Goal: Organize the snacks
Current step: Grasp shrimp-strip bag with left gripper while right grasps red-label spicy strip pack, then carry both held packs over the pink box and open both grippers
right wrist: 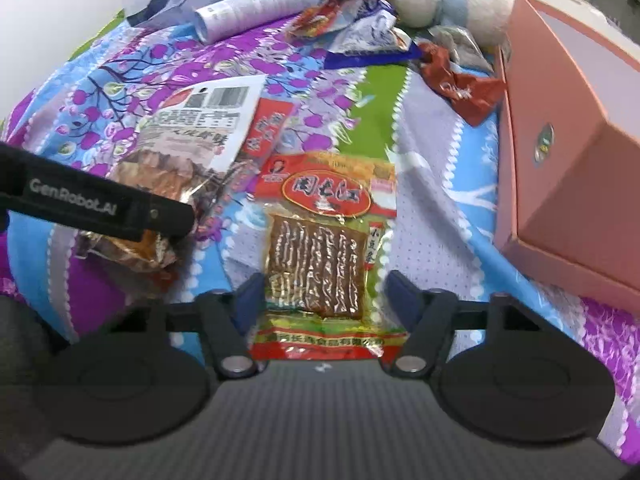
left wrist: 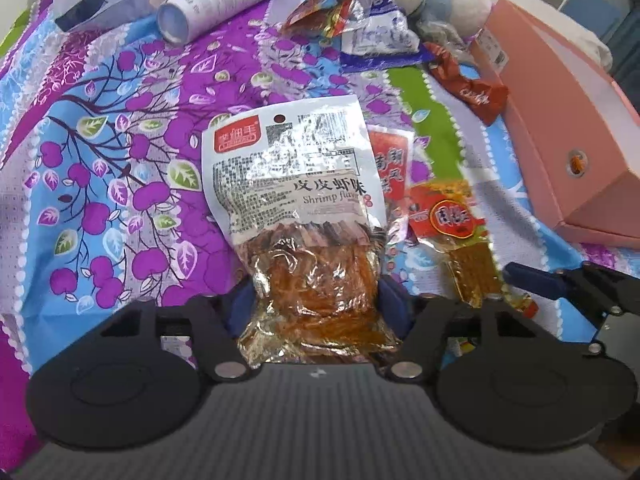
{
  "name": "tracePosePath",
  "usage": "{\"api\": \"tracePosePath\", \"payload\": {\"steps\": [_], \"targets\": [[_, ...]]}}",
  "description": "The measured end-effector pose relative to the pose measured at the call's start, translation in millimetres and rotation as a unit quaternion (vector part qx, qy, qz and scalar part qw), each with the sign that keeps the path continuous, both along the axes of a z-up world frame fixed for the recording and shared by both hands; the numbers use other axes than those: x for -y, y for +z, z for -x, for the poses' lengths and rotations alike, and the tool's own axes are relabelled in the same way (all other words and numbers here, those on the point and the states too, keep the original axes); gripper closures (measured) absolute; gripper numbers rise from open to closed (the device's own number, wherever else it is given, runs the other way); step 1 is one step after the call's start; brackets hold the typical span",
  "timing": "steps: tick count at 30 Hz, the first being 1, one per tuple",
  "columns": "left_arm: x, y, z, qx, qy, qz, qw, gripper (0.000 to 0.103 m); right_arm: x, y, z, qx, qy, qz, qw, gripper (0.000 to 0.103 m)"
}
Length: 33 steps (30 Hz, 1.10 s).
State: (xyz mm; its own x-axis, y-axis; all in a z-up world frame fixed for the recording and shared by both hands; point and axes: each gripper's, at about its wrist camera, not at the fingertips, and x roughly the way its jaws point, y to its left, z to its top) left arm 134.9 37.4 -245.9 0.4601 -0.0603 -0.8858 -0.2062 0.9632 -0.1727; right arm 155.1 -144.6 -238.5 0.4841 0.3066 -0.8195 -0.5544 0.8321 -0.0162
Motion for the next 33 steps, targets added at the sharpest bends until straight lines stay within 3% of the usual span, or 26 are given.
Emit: {"api": "tracePosePath", "payload": {"steps": [1, 6, 14, 33], "targets": [[0.2, 3.0, 1.9, 0.004, 0.002, 0.002, 1.0, 0.039, -1.8, 1.9, 1.6, 0.004, 0.003, 0.003, 1.0, 0.052], [-2.1, 20.2, 14.0, 0.027, 0.017, 0.01, 0.9994, 0.039, -1.6, 10.5, 4.8, 0.003, -0.003, -0.012, 1.0, 0.054], [-8.9, 55.9, 36.2, 0.065, 0.032, 0.023, 0.9971, 0.039, 6.3, 31.2, 17.8, 0.019, -0.014, -0.03, 0.999, 0.055], [22.0, 150.3, 73.6, 0.166, -0.001, 0.048, 0.985, 0.038, 44.4, 133.8, 64.7, 0.11, -0.047, -0.096, 0.988, 0.055]]}}
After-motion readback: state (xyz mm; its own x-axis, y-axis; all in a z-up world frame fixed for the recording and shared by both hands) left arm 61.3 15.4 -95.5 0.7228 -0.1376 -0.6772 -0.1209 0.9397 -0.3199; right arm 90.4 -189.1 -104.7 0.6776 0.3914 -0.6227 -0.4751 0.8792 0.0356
